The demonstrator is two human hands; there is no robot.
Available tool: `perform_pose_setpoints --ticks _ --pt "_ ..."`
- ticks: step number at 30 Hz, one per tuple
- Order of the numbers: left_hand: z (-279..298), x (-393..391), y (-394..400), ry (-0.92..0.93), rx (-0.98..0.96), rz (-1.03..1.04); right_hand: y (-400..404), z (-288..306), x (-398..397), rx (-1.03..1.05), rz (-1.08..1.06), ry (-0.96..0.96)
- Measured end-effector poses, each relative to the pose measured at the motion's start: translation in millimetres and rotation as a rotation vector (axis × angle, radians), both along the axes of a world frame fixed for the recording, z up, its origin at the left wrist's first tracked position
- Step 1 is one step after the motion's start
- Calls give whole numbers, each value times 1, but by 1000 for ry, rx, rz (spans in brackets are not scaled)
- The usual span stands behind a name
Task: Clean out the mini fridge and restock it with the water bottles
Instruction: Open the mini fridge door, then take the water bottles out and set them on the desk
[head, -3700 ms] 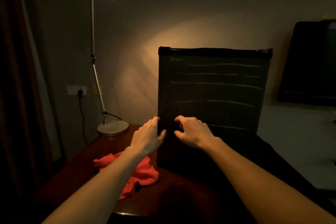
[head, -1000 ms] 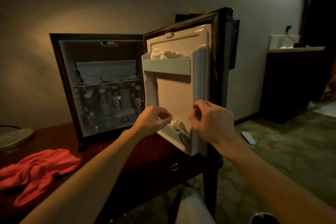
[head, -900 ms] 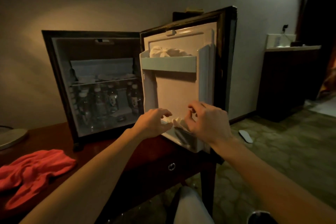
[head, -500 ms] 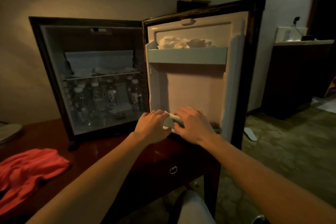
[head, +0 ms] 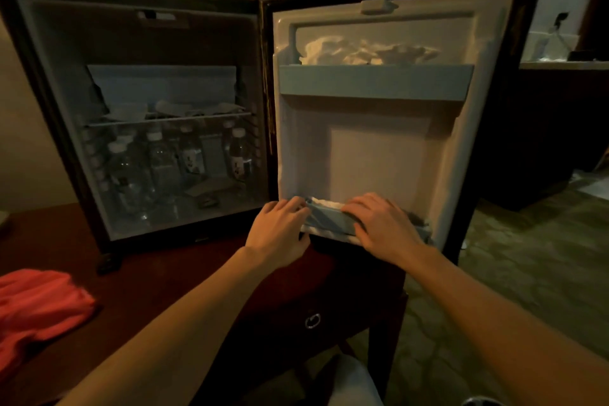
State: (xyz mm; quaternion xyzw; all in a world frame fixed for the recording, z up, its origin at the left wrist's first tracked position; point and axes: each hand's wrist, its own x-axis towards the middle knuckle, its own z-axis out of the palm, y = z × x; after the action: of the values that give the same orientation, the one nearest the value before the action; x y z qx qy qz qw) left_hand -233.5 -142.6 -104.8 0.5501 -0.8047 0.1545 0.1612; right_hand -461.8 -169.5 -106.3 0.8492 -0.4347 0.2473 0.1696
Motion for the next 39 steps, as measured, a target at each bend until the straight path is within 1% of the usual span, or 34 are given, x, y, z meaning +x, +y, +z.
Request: perform_pose_setpoints --ticks 6,13,17,20,24,26,31,36,39 --pt "-3 -2 -1 20 35 -28 -14 4 13 45 -137 -10" --pt "-4 7 4 -2 91 -28 -23 0 12 92 -210 -24" --pt "-3 21 7 1 99 49 -25 8 11 147 -212 4" --pt "-3 38 12 31 135 132 -25 14 17 113 -216 31" --pt "-2 64 25 42 150 221 -18 17 45 -13 -91 -35" --pt "-2 79 35 36 158 255 -12 19 68 -26 -5 -51" --pt "-2 130 69 44 158 374 5 12 143 32 174 -75" --pt "-8 200 121 59 184 575 29 0 235 89 355 -57" --pt "-11 237 147 86 210 654 40 -7 282 146 446 -67"
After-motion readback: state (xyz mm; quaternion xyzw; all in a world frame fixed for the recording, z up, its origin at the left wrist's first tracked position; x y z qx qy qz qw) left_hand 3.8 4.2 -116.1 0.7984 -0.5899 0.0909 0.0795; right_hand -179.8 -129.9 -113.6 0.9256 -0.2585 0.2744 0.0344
